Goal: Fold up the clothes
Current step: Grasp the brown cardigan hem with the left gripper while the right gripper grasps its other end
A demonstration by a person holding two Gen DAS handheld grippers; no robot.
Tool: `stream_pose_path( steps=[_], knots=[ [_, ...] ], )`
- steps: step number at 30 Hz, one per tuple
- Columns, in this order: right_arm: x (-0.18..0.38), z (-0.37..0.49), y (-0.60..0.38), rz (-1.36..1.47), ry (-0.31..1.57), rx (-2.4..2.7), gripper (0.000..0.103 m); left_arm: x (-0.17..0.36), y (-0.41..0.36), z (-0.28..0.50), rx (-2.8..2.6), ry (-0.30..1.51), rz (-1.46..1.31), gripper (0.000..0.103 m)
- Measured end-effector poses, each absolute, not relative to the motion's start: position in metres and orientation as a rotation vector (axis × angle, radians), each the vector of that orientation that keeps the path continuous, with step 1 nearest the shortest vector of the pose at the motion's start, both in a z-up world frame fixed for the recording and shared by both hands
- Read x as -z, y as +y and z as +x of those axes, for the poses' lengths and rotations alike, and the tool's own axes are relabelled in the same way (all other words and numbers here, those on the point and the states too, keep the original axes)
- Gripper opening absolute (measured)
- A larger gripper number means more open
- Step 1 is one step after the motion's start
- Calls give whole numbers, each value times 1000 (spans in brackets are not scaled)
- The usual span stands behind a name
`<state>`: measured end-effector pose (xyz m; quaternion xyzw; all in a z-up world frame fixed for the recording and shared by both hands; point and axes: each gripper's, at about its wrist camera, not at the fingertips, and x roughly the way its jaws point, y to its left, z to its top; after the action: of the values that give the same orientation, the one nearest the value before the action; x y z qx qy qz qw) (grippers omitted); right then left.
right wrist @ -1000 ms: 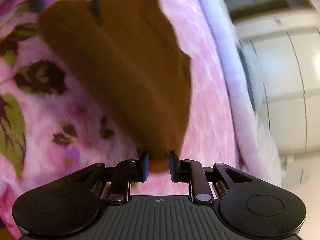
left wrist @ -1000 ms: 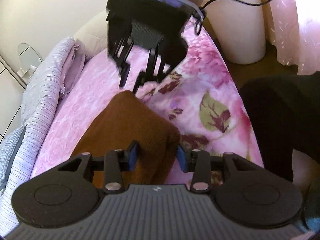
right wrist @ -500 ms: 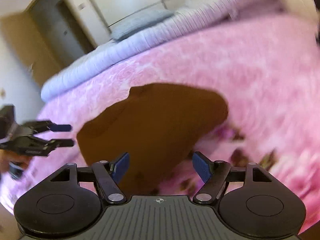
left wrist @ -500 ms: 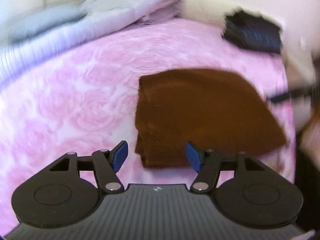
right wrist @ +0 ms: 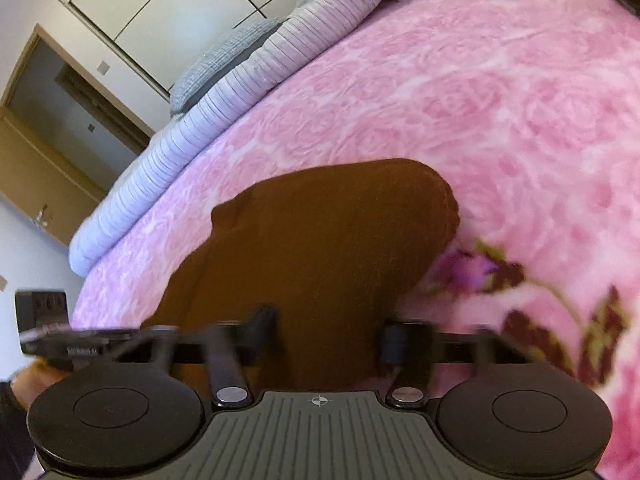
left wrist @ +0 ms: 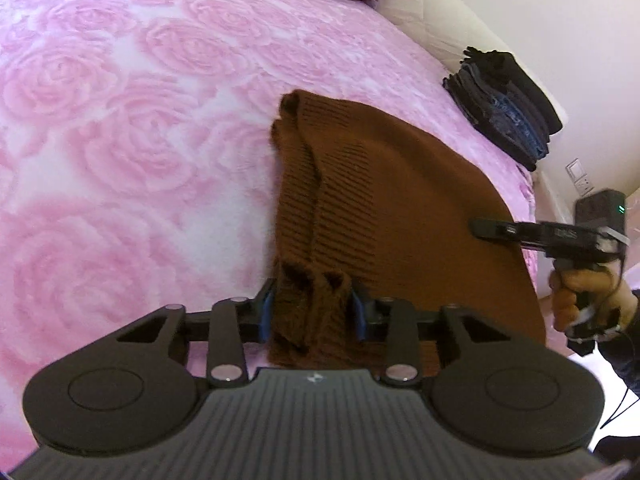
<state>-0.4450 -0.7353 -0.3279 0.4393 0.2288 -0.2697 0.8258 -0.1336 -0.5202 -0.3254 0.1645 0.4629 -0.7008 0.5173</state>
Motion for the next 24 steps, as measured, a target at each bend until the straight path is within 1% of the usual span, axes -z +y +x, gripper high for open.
stream_pose_path(
  steps=[1,2,3,6,8,10,12,14,16,18,19,20,21,22,24],
  knots=[
    [328,-444,-738,939,488,569,25,325,-519,-134,1684,1105,391,28],
    [328,-442,-740,938,490,565,22,324,-517,-134,1685,1100,386,28],
    [324,-441,-740,918,496,557,21,325,-517,-134,1684,1098,381,28],
    [312,-437,-741,859,511,535,21,327,-517,-130,1667,1106,356,38],
    [306,-437,-744,826,514,523,20,325,-516,-129,1665,1109,350,40],
    [299,-436,-750,787,514,517,20,324,-517,-133,1665,1115,359,44],
    [295,-432,-762,754,512,524,20,323,-519,-138,1670,1119,372,47],
    [298,-426,-776,759,534,516,20,324,-521,-143,1661,1125,367,46],
    [310,-422,-789,815,591,513,22,325,-521,-147,1650,1126,357,43],
    [308,-428,-783,807,610,531,25,324,-519,-148,1637,1121,349,40],
    [304,-434,-777,788,607,544,29,323,-517,-149,1630,1117,346,39],
    [300,-439,-770,769,605,557,37,320,-515,-149,1626,1104,348,39],
    [296,-444,-764,751,603,570,40,317,-512,-150,1622,1088,353,40],
    [291,-449,-756,722,604,581,44,311,-507,-151,1618,1053,370,41],
    [273,-455,-723,572,631,563,46,295,-494,-159,1627,916,451,43]
  ],
)
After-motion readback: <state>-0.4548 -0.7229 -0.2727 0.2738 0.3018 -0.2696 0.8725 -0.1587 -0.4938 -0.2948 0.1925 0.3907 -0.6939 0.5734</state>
